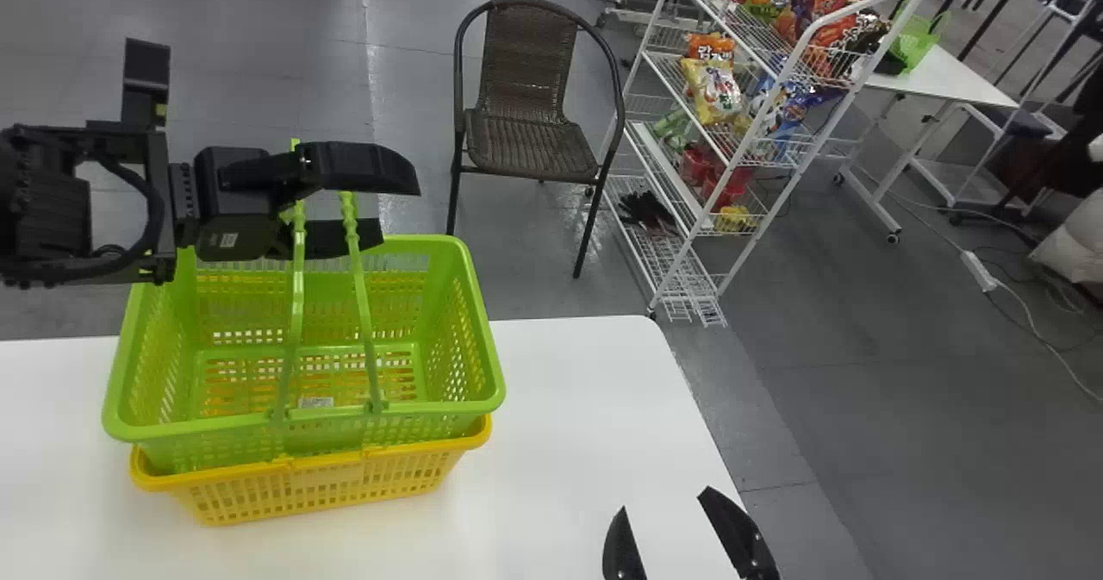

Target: Grasp handle with right gripper to insert into left gripper then lift and swing left to center

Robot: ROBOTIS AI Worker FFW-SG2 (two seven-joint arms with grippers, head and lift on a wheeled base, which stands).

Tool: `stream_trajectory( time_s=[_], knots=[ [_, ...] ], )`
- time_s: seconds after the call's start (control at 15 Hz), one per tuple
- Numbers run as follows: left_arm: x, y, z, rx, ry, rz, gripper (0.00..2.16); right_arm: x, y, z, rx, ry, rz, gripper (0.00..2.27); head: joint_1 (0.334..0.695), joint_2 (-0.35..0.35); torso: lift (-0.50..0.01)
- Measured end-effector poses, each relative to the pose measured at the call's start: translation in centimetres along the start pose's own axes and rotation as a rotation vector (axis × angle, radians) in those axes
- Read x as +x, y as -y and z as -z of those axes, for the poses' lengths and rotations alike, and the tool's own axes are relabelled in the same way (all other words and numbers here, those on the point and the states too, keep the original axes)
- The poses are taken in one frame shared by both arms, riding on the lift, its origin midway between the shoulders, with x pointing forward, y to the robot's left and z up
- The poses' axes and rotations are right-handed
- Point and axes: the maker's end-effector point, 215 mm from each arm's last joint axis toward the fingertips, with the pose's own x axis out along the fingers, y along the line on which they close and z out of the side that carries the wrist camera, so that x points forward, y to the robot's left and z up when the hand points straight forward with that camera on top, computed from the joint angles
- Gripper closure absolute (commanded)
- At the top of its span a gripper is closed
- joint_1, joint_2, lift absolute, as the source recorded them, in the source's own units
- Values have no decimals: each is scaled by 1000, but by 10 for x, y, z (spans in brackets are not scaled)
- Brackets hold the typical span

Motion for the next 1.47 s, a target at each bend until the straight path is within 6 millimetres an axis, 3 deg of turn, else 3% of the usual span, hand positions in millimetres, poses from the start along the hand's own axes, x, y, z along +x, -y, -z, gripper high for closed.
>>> stream_trajectory(
  time_s=[0.27, 0.6, 0.8, 0.93, 1.0, 1.2, 1.33, 1.4, 1.47],
  knots=[
    [-5, 32, -4, -13, -50, 47, 63, -12, 11, 4, -7, 2, 22, 97, 695, -350, 0],
    [-18, 72, -50, 9, -29, 86, 87, -22, 16, 16, -10, -15, 33, 97, 695, -350, 0],
    [-29, 94, -79, 28, -4, 103, 242, -25, 16, 19, -9, -21, 35, 97, 695, -350, 0],
    [-39, 108, -96, 40, 18, 119, 495, -26, 16, 20, -8, -24, 35, 97, 695, -350, 0],
    [-45, 114, -103, 45, 28, 126, 728, -26, 16, 20, -8, -25, 35, 97, 695, -350, 0],
    [-65, 129, -125, 65, 54, 131, 1798, -27, 14, 22, -6, -30, 33, 97, 695, -331, 0],
    [-88, 142, -148, 83, 81, 121, 1916, -28, 12, 24, -3, -33, 30, 97, 695, -309, 0],
    [-101, 149, -158, 93, 92, 121, 2132, -29, 10, 25, -2, -35, 28, 97, 695, -293, 0],
    [-114, 156, -167, 103, 99, 119, 2132, -29, 9, 26, 0, -38, 26, 97, 695, -266, 0]
  ],
)
